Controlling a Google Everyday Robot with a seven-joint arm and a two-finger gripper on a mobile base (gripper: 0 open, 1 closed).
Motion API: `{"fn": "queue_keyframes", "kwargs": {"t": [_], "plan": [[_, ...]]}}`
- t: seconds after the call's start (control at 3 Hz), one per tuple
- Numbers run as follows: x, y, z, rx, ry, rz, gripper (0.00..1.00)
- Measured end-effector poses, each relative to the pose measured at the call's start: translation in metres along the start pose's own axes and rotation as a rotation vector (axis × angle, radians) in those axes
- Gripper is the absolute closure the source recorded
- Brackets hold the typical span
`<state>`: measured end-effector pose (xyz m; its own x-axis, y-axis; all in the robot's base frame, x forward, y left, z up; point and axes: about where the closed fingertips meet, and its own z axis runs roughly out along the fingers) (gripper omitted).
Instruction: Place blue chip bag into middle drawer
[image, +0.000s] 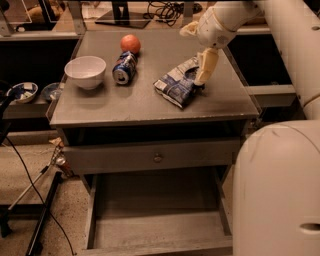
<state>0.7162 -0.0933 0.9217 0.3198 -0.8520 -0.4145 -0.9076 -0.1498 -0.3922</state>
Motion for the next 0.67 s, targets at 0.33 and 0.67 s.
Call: {"fn": "queue_keyframes", "kwargs": {"t": [0.33, 0.67], "plan": [[0.003, 0.002, 0.01, -0.014, 0.008, 0.0, 0.0], [0.006, 0.009, 0.029, -0.039, -0.002, 0.021, 0.0]]}}
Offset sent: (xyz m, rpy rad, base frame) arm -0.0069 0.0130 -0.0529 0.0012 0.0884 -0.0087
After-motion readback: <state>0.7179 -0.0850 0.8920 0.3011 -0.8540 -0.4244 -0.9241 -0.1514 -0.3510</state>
